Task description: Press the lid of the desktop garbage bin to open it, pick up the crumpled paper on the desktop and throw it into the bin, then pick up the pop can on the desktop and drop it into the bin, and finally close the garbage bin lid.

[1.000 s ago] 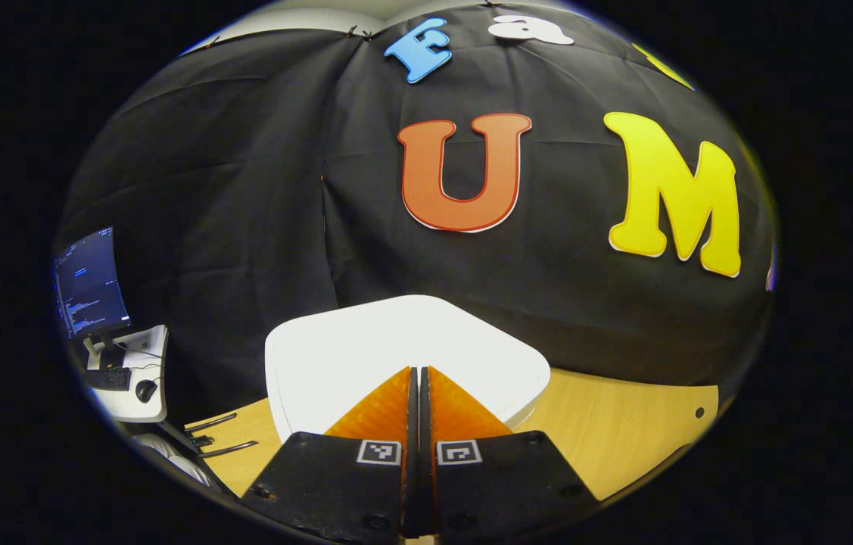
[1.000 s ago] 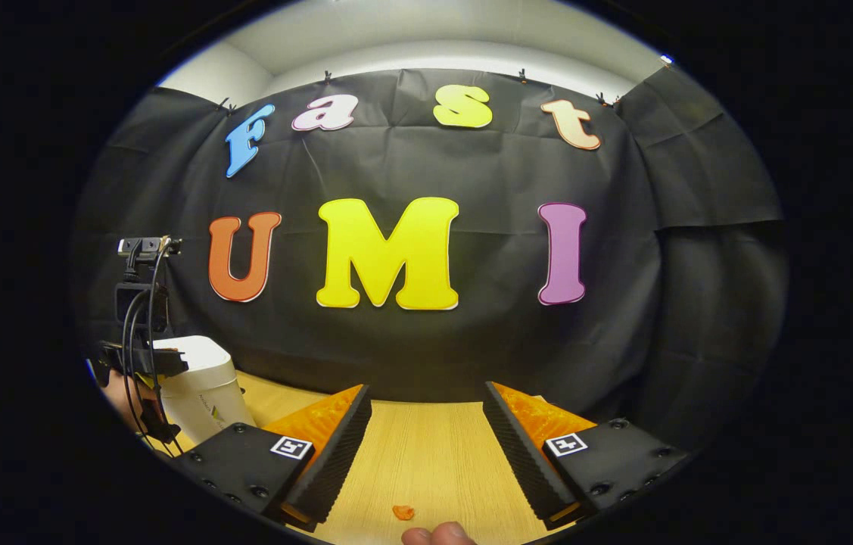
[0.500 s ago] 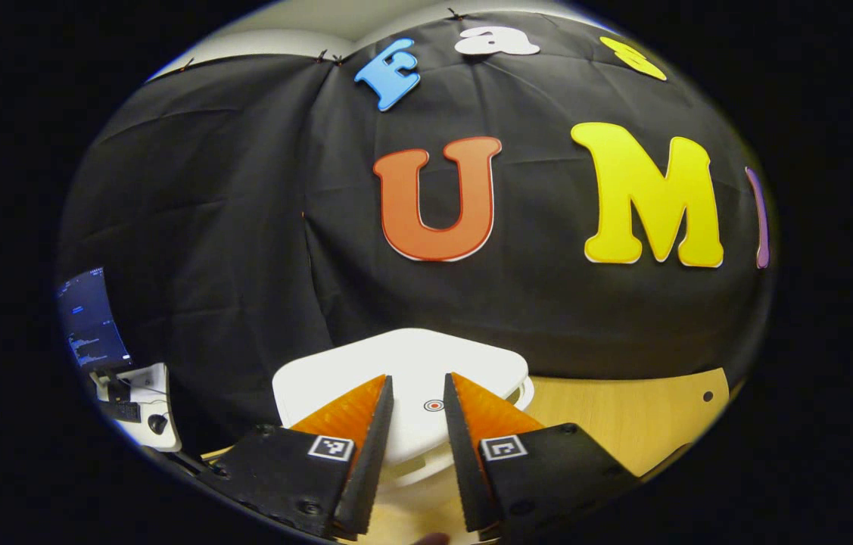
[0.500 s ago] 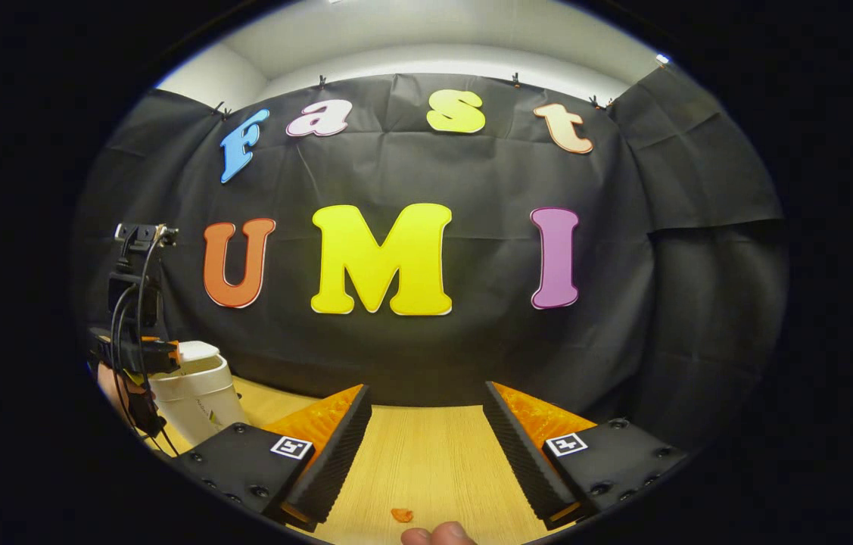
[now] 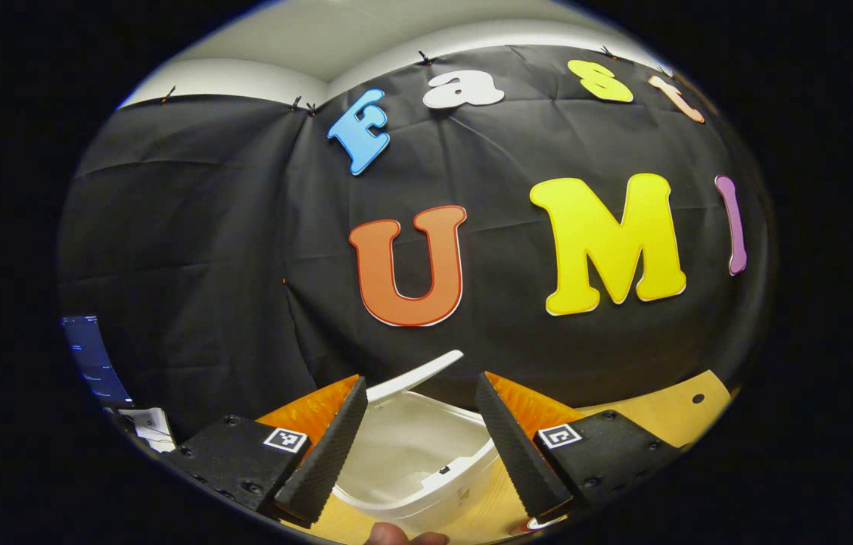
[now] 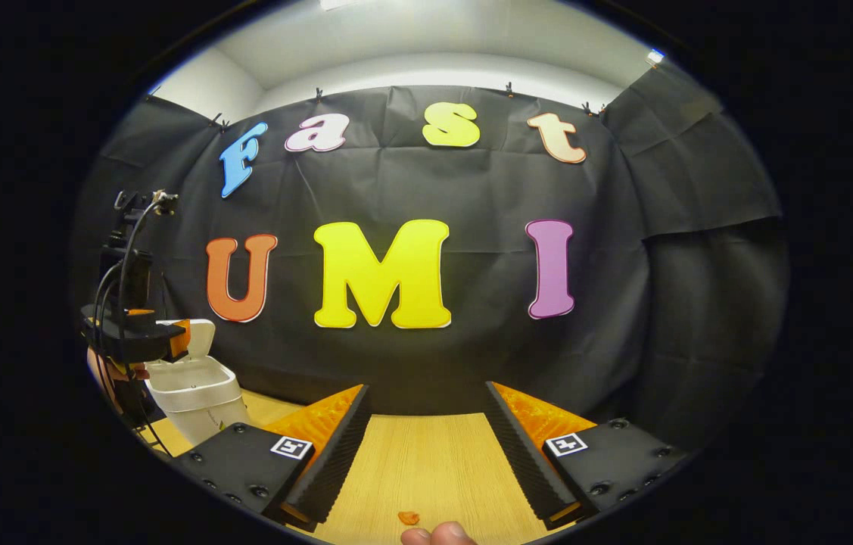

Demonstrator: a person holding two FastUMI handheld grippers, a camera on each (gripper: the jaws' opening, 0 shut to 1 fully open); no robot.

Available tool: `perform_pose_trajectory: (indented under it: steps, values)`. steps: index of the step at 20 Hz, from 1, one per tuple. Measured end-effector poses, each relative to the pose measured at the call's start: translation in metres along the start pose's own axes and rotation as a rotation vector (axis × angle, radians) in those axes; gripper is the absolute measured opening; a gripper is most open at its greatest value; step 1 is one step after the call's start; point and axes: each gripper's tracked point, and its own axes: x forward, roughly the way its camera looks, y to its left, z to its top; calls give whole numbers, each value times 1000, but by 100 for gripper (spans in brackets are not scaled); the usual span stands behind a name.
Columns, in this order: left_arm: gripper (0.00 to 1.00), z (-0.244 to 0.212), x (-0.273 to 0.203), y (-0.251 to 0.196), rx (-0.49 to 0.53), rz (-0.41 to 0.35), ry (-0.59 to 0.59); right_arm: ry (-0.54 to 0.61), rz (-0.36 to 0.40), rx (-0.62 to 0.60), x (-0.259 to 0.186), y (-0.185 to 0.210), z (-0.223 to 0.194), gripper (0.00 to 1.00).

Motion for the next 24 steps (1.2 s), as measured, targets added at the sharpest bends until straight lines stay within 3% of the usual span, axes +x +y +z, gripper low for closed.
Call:
perform_pose_trajectory:
  steps: [6, 12, 13, 14, 24]
  values:
    - [95, 13, -37, -29, -76, -108, -20, 8, -13, -5, -4, -8, -5, 95]
    - [96, 7, -63, -43, -85, -202, -15, 6, 0, -20, -8, -10, -5, 95]
    - [91, 1, -70, -46, -89, -217, -3, 10, 3, -20, -8, -11, -6, 95]
    - [96, -3, -77, -50, -95, -238, 4, 14, 9, -21, -8, -12, -8, 95]
    - [96, -19, -125, -88, -72, -372, -7, 121, 45, 3, 2, -27, -57, 95]
